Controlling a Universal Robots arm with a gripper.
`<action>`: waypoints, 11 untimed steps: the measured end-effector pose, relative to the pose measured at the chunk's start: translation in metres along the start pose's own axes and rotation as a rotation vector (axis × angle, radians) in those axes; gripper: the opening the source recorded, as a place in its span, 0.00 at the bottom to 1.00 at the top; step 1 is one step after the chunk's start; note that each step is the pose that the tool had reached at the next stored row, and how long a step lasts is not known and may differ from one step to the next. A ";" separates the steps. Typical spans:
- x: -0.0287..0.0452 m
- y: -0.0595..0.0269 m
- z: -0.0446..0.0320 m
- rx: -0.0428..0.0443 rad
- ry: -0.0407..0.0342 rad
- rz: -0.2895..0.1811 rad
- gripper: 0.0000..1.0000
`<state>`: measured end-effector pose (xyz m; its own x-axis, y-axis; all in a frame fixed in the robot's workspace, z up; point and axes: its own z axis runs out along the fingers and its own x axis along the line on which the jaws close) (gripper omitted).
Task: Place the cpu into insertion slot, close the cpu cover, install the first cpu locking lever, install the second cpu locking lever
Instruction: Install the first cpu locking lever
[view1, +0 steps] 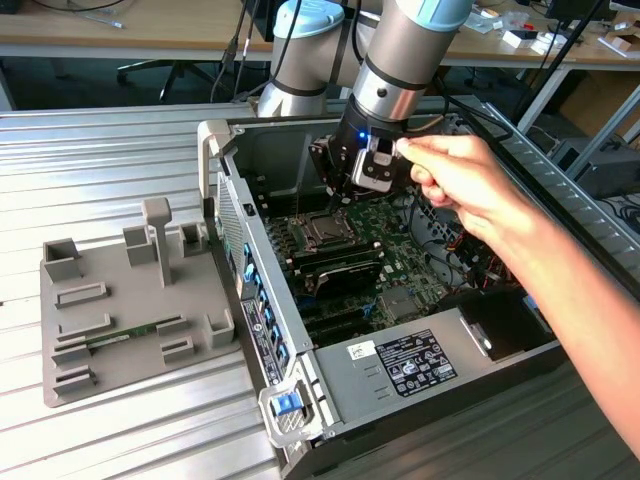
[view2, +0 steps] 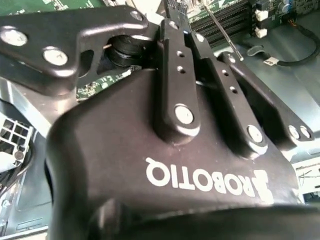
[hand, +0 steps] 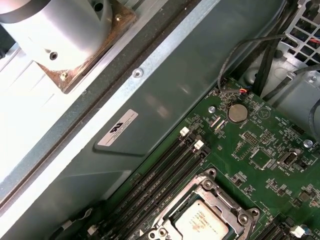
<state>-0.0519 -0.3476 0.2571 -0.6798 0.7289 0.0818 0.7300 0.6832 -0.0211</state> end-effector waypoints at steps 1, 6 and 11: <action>0.0000 0.0000 0.0000 0.0001 0.0000 -0.001 0.11; 0.0000 0.0000 0.0000 0.0006 -0.0002 -0.007 0.11; 0.0000 0.0000 0.0000 0.0009 -0.0002 -0.011 0.11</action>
<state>-0.0518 -0.3476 0.2571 -0.6875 0.7216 0.0819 0.7227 0.6909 -0.0211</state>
